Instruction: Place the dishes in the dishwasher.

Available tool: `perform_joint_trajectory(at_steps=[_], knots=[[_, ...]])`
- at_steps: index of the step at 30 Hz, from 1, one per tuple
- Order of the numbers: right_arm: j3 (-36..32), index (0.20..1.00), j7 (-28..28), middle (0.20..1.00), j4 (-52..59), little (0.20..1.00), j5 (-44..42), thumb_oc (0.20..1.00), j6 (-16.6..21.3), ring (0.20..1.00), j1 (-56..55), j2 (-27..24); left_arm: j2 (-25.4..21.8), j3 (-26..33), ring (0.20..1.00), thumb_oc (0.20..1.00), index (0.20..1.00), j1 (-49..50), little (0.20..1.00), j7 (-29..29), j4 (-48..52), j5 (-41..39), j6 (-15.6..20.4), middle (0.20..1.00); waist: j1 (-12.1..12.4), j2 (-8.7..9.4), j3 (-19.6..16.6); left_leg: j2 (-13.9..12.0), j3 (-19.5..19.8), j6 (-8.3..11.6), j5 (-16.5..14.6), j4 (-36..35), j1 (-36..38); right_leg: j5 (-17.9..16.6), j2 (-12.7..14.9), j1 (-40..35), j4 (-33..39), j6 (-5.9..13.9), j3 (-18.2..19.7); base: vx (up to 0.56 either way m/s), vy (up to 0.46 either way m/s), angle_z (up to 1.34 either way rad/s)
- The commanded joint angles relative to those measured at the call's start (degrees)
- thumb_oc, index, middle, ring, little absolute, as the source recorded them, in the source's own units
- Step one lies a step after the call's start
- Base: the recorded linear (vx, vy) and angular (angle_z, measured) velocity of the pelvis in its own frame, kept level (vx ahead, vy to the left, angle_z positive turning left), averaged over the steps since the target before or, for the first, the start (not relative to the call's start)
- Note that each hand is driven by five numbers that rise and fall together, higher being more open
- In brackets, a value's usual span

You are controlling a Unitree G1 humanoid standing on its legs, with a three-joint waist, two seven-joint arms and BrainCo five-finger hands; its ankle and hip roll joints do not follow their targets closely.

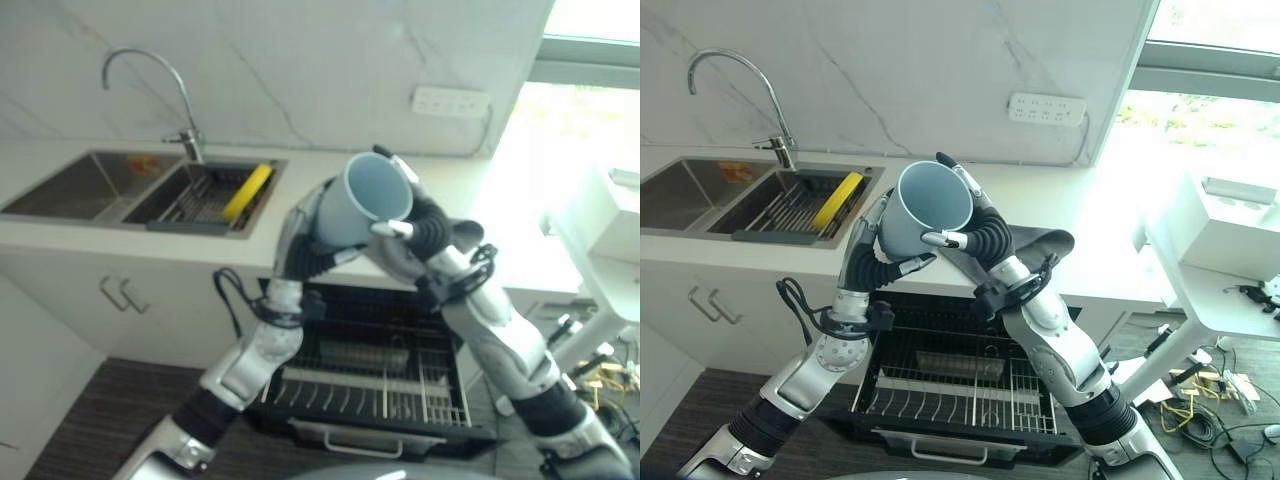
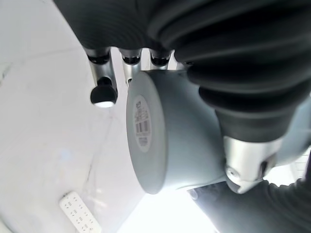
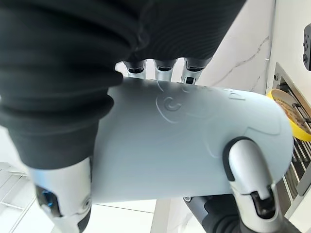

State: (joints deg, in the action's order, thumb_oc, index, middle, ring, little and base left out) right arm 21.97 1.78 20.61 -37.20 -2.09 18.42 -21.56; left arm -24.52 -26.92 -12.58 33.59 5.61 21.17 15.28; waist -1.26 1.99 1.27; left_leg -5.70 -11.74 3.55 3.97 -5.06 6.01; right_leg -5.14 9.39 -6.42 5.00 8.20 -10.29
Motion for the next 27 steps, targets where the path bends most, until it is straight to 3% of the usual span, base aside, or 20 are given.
perform_joint_trajectory(at_steps=[1, 9, 17, 27], knots=[[1.21, 1.0, -0.26, 1.0, 1.62, 1.0, 0.62, 1.0, 0.79, 1.0, 9.63, 3.39, -0.31, -3.62, 0.2, 0.2, 0.2, -8.86, 0.2, -1.16, -0.53, 0.57, 0.87, 0.2, 0.64, 0.83, 1.38, -1.17, 1.74, -0.07, -2.55, 0.06, 1.48, -0.74, -0.13, -0.02, 0.0, 0.35, -1.27, 0.0, 0.0, 0.0], [1.83, 1.0, 0.95, 1.0, 1.25, 1.0, 4.07, 1.0, 0.9, 1.0, 9.69, 2.79, -0.65, -3.86, 0.2, 0.2, 0.2, -9.13, 0.2, -1.19, 0.66, 0.3, 0.59, 0.2, 0.72, 0.88, 1.46, -0.93, 1.93, -0.21, -2.67, 0.06, 1.43, -0.74, -0.14, -0.04, 0.0, 0.48, -1.22, 0.0, 0.0, 0.0], [1.81, 1.0, 3.0, 1.0, 1.03, 1.0, 12.88, 1.0, 0.86, 1.0, 10.49, 1.88, -0.76, -4.35, 0.2, 0.2, 0.2, -9.76, 0.2, -1.9, 1.11, 0.4, -0.12, 0.2, 0.48, 0.73, 1.49, -0.75, 1.87, -0.38, -2.87, 0.06, 1.53, -0.75, -0.18, 0.01, 0.0, 0.51, -0.97, 0.0, 0.0, 0.0], [1.68, 1.0, 3.97, 1.0, 1.32, 1.0, 13.65, 1.0, 0.82, 1.0, 10.79, 1.41, -1.27, -4.43, 0.2, 0.2, 0.2, -9.64, 0.2, -2.89, 1.87, 0.47, -0.24, 0.2, 0.34, 0.38, 1.52, -0.61, 1.75, -0.42, -2.94, 0.06, 1.64, -0.74, -0.26, -0.07, 0.0, 0.49, -0.98, 0.0, 0.0, 0.0]])
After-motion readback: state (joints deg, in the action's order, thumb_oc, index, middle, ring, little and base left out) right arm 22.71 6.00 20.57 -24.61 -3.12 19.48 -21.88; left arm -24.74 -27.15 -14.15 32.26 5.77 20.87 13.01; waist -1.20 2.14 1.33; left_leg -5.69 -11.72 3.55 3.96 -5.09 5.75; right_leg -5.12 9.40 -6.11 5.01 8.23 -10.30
